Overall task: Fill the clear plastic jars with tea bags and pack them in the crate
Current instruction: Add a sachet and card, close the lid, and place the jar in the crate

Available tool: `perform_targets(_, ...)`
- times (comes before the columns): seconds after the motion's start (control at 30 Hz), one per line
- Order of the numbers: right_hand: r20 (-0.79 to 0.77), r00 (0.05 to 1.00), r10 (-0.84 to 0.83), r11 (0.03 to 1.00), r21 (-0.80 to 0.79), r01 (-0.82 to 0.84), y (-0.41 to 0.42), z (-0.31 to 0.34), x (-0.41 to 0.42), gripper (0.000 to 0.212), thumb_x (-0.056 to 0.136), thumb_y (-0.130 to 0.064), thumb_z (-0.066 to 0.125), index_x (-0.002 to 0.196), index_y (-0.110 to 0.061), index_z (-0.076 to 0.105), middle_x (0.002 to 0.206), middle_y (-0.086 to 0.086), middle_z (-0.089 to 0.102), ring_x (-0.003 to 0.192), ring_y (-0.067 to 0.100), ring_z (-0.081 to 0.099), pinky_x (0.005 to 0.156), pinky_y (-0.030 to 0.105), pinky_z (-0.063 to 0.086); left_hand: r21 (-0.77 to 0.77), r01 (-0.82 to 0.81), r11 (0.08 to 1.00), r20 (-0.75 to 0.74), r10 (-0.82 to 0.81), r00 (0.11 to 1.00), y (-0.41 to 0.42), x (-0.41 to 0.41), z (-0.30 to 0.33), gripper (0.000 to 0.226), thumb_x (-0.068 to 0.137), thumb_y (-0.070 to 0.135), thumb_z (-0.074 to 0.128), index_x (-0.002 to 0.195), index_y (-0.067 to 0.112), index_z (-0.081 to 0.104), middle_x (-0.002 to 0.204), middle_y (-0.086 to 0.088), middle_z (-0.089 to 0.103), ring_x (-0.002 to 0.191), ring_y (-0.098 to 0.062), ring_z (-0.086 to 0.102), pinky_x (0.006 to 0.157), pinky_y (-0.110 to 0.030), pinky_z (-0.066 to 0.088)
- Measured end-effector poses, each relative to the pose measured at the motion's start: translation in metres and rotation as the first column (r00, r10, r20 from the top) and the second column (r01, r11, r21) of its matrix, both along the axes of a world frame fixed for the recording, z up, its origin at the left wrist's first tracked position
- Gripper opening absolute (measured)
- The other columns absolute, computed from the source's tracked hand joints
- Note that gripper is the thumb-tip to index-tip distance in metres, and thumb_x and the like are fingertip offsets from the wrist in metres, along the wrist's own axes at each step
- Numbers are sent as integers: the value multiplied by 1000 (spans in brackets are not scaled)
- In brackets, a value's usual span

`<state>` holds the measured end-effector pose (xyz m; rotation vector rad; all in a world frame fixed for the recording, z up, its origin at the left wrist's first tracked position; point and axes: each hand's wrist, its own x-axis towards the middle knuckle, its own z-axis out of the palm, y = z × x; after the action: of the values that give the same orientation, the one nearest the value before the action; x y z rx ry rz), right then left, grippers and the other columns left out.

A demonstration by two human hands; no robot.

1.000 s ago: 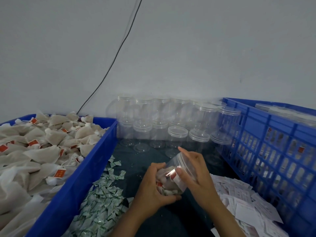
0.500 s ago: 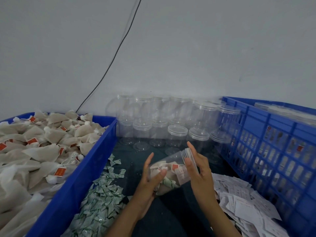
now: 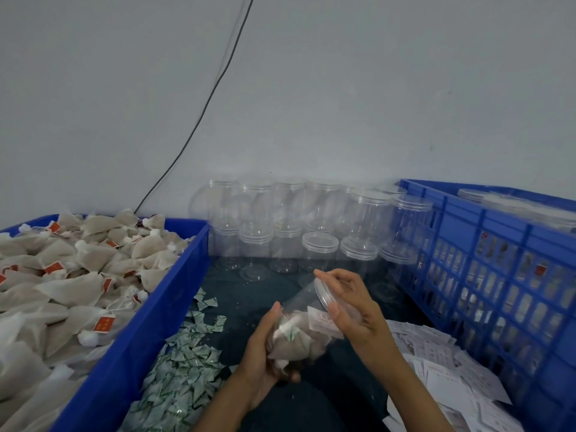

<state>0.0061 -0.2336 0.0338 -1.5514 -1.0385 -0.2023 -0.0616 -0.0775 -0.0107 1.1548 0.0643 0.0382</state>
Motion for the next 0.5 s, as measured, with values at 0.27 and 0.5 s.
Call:
perform_targets(0.27, -287, 946, -148, 987, -105, 123, 15, 6, 1, 31, 95, -45, 36, 121, -43, 53, 110, 23, 60, 99, 28, 60, 75, 16, 49, 100, -357, 929, 310, 312, 898, -5, 5, -5, 50, 77, 27, 68, 122, 30, 48, 109, -3, 68, 95, -26, 69, 74, -37, 58)
perform_targets(0.5, -354, 933, 70, 991, -82, -105, -6, -4, -2, 54, 86, -42, 64, 135, -51, 43, 142, -28, 40, 130, -14, 35, 92, 8, 41, -81, -294, 952, 109, 302, 947, -3, 6, -5, 62, 77, 44, 55, 121, 1, 51, 87, -19, 65, 57, -23, 62, 38, -26, 43)
